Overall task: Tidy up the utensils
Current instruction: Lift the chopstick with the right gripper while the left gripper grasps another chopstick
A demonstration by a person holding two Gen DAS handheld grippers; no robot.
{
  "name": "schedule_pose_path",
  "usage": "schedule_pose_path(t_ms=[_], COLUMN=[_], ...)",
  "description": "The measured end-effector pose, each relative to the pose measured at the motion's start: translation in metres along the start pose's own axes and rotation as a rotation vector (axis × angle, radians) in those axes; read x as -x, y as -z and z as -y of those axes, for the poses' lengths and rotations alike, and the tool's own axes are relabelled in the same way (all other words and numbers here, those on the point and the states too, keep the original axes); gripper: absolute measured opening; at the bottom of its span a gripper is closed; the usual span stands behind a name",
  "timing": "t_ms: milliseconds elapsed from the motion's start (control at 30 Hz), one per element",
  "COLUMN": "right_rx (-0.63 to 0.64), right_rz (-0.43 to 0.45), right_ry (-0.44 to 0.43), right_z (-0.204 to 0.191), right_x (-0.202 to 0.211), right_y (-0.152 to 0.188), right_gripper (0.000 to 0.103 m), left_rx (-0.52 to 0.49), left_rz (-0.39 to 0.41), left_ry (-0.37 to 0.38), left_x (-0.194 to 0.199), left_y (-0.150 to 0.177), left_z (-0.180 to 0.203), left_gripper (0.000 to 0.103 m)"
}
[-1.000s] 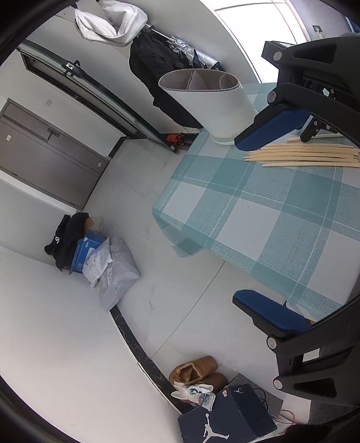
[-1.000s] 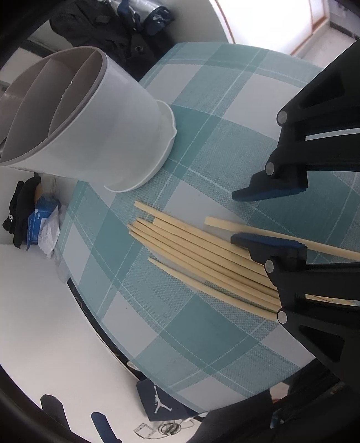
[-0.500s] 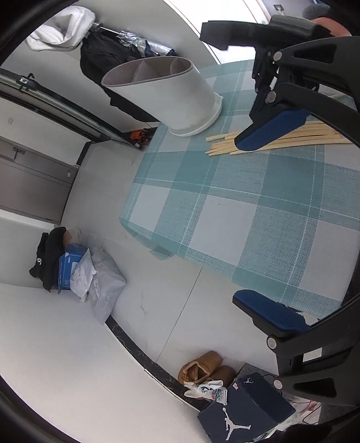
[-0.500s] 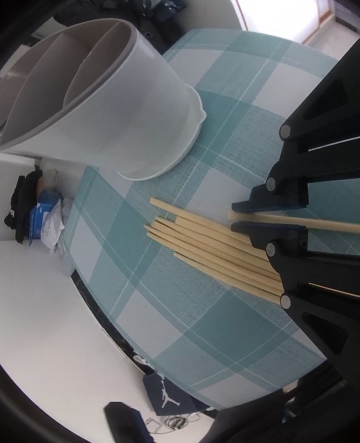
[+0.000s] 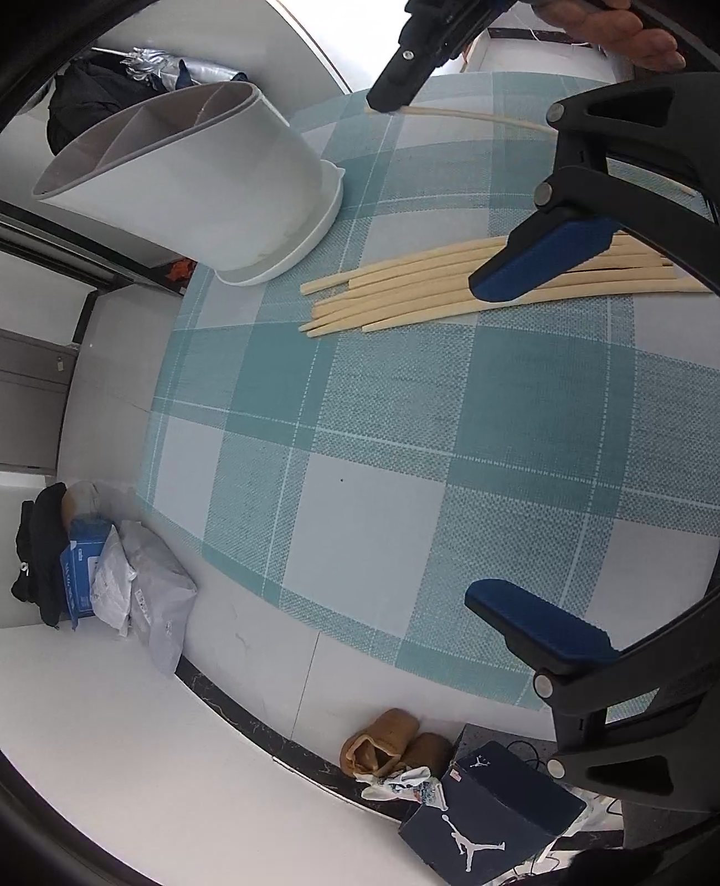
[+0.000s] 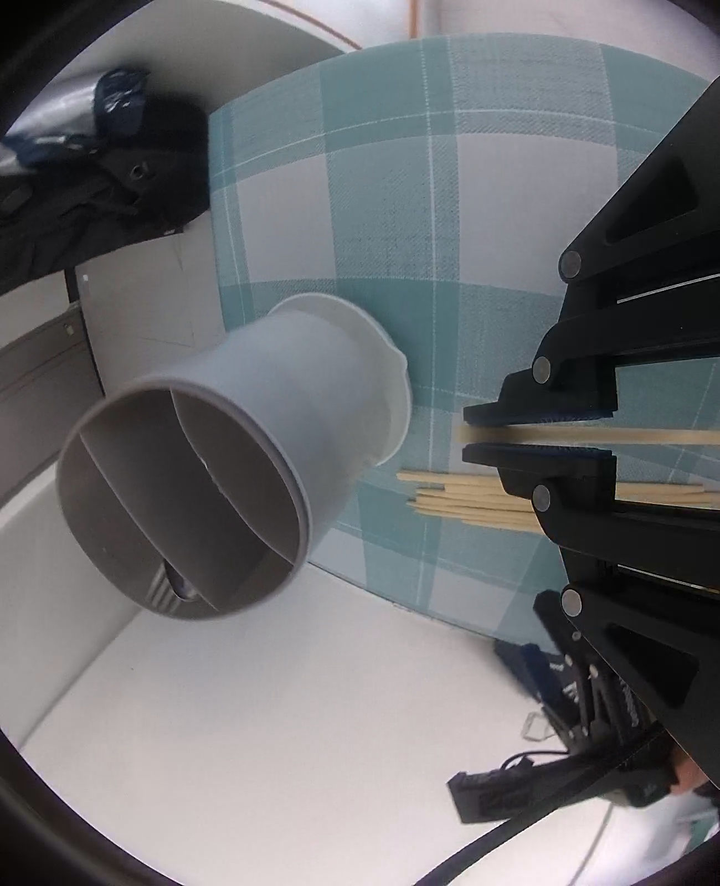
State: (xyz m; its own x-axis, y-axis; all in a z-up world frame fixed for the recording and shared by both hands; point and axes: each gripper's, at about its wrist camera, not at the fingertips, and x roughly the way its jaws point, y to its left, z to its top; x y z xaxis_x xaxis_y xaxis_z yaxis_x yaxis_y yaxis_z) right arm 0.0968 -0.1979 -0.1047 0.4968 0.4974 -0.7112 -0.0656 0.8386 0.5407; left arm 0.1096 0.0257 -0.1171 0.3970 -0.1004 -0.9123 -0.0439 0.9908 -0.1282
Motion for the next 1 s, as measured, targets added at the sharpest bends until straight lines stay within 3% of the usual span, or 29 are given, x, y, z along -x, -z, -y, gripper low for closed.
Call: schedule_pose_path(t_ms=[133, 300, 533, 600, 900, 1000], right_rx=[-0.158, -0.237, -0.186, -0.161, -0.059, -0.061], right_rz=[0.034, 0.071, 0.138, 0.149, 0.173, 0.170], right_ry=[-0.068, -0.097, -0.111, -0.104, -0.077, -0.083], right_z=[0.032, 0.055, 0.049, 0.041, 0.020, 0.021], right_x=[0.013, 0.028, 0.057, 0.063, 0.065, 0.066], right_y=[-0.003, -0.009, -0.014, -0.012, -0.011, -0.011], right_gripper=[0.006, 0.006, 0.006, 0.006, 0.006, 0.006], left_rx=[-0.013, -0.025, -0.027, -0.050, -0.026, -0.065], left_rz=[-0.020, -0.054, -0.044, -0.057, -0.016, -0.034], left_ry=[-0.016, -0.066, -0.086, -0.126, -0.095, -0.116], left_x=[-0.007, -0.019, -0.020, -0.023, -0.016, -0.021], left_y=[0.001, 0.001, 0.000, 0.000, -0.001, -0.001], left_z=[0.007, 0.011, 0.015, 0.019, 0.020, 0.026], left_gripper=[0.099, 0.099, 0.099, 0.099, 0.099, 0.099])
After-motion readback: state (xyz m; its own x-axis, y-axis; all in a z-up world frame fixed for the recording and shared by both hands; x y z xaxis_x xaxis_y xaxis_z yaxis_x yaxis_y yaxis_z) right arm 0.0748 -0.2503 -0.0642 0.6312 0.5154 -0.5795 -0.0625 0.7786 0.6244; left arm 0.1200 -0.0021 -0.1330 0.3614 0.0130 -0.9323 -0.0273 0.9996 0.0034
